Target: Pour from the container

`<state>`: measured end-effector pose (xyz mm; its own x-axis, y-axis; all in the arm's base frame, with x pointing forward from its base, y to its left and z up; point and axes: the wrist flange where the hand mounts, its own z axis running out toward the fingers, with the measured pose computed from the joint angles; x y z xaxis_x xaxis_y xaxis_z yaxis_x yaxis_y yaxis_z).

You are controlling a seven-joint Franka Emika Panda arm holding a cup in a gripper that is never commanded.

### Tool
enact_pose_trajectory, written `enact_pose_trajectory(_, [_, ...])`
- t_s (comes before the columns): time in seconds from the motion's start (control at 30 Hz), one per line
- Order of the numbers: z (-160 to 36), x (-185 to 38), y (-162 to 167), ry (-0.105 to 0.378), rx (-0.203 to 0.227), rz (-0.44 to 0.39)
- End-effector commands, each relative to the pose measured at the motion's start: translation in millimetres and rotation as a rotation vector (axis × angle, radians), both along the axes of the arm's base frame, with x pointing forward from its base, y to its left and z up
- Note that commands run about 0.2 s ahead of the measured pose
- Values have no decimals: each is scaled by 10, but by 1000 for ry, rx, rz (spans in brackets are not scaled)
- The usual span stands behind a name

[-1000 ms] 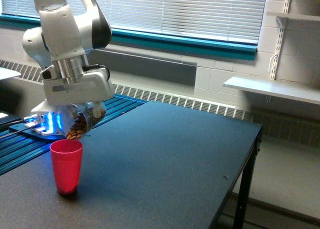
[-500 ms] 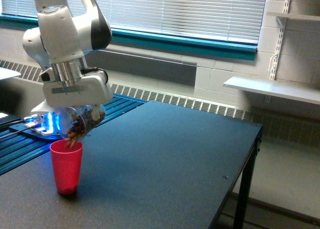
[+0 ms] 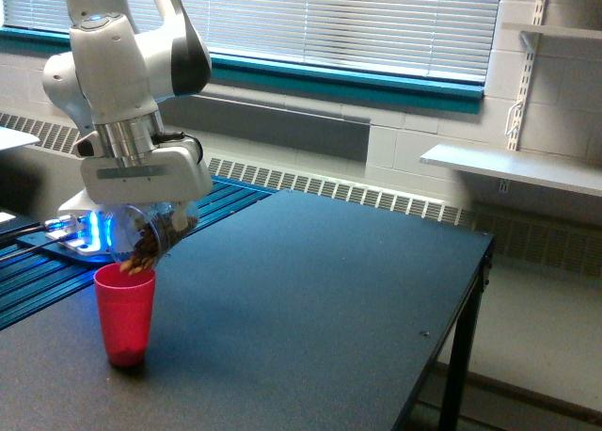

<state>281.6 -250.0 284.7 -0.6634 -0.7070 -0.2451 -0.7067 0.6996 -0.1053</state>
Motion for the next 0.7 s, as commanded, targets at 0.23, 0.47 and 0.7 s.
enact_pose_trajectory(0.23, [-6, 35, -27, 8, 25, -4])
enact_pose_trajectory(0.47, [-15, 58, -19, 2, 27, 0])
enact_pose_trajectory(0.7, [-12, 75, -14, -1, 28, 2])
